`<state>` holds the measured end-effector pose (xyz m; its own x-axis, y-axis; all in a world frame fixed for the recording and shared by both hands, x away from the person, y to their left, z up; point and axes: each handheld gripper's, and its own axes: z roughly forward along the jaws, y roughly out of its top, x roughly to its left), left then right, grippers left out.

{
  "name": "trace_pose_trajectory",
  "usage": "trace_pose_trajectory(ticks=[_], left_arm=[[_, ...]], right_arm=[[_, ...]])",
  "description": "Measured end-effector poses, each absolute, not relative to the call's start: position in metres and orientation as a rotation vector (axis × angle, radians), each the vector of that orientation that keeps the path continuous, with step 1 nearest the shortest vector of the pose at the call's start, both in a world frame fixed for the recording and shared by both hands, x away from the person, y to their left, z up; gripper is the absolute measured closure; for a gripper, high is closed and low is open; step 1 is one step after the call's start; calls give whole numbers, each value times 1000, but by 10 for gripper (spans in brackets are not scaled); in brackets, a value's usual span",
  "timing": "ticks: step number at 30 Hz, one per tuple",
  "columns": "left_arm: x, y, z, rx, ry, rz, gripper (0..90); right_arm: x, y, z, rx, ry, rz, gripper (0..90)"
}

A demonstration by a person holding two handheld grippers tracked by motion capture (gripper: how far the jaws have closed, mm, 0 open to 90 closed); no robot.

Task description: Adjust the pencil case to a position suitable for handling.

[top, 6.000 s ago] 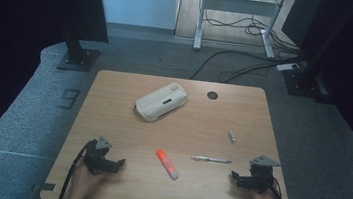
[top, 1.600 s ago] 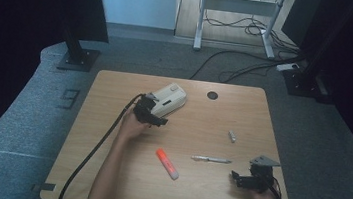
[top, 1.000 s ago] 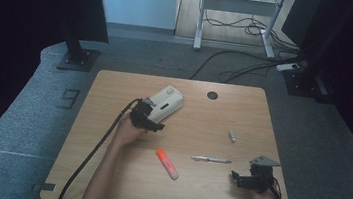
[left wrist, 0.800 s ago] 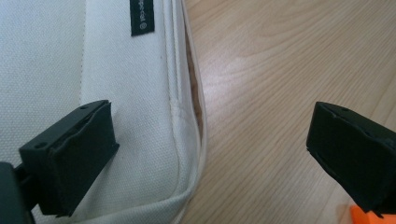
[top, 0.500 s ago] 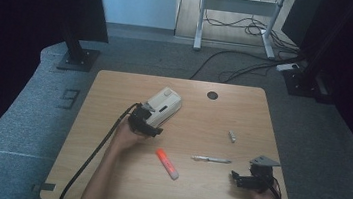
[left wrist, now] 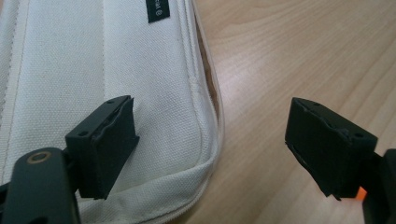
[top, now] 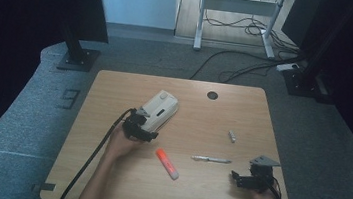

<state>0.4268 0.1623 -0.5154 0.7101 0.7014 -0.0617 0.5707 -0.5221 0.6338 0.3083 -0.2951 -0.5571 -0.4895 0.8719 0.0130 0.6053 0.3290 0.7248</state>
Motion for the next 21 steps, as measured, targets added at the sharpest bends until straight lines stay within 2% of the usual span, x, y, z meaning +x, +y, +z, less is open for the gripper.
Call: trace_pose_trajectory(ticks=[10,21], left_arm=[[399,172,-517,2213,989,260,205],[363,182,-520,2229,1044,307,213]], right_arm=[[308,-295,-557,1308,2220,963,29],[308,-295,-557,1308,2220,963,29]])
